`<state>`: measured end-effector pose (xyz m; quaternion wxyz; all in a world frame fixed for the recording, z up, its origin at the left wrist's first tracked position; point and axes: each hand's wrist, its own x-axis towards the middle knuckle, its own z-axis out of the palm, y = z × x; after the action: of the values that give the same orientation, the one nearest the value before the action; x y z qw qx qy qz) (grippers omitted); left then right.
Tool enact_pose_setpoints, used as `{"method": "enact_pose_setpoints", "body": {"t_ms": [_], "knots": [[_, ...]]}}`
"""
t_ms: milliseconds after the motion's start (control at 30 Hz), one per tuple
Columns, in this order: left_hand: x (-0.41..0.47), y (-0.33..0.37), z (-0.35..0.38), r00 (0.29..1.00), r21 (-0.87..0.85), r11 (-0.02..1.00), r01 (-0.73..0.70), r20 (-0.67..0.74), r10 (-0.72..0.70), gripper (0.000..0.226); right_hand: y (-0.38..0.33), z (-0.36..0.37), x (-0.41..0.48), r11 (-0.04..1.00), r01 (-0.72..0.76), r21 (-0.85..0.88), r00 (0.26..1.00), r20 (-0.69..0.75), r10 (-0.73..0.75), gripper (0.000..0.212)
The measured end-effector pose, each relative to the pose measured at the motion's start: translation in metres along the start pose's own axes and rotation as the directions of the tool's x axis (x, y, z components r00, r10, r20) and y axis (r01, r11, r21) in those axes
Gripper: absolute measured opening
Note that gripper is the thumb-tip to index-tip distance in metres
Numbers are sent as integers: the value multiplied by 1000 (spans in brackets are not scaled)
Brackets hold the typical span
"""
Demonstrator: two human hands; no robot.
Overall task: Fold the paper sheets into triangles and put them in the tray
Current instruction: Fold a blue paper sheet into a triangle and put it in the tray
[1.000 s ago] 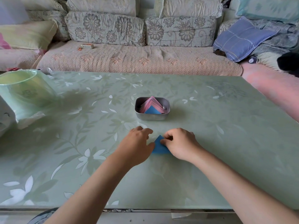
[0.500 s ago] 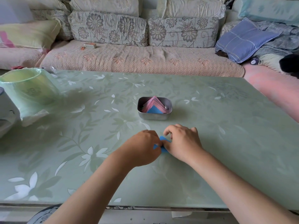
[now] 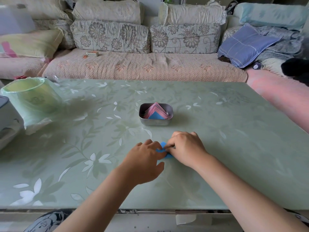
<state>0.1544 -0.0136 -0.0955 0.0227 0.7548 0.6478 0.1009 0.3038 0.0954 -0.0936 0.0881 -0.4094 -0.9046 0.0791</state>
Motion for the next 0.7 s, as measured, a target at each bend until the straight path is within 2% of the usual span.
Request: {"method": "enact_pose_setpoints", "body": {"t_ms": [67,200,467,700], "knots": [[-7,4,2,999,82,996,-30,-10,31,45,0,0,0,1000,-17,4,1000,-3,17,19],[-16,15,5,996,110,992,-67,-59,74,46,-2,1,-2,999,-41,15,999,-5,41,18],[-20,24,10,999,-5,999,35,4,-35,41,-4,2,-13,999,-45,25,999,-25,45,21],[-24,24,14,1000,-78,996,31,-4,-31,46,-6,6,-34,1000,21,-20,992,-123,-24,23]]}}
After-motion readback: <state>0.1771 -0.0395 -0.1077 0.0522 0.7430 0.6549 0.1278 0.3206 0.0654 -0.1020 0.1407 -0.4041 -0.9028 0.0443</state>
